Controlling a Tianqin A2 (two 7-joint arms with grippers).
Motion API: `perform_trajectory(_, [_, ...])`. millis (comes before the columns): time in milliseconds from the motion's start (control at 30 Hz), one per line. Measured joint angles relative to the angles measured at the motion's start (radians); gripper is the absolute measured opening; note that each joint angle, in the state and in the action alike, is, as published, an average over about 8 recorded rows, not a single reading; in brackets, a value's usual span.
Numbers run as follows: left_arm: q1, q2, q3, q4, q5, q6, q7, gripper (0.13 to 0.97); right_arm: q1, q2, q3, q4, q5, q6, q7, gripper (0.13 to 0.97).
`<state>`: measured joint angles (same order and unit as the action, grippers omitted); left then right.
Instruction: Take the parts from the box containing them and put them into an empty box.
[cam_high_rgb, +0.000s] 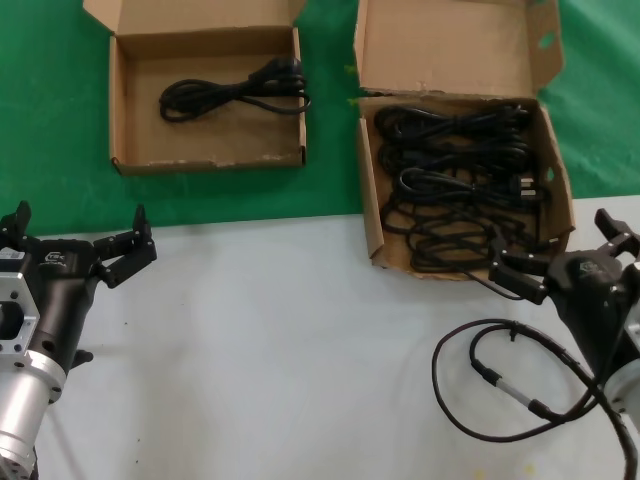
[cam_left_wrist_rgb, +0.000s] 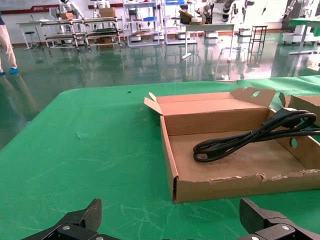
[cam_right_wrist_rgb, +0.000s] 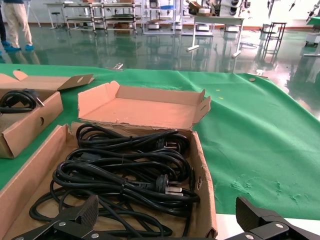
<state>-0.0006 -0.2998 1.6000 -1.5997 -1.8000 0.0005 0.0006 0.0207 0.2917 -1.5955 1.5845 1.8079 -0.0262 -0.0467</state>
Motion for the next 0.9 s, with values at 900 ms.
perform_trajectory(900, [0.000, 0.000, 0.000, 0.000, 0.000, 0.000, 0.000, 0.966, 0.000, 0.000, 0.000, 0.000, 0.000, 0.000, 0.001, 0.966])
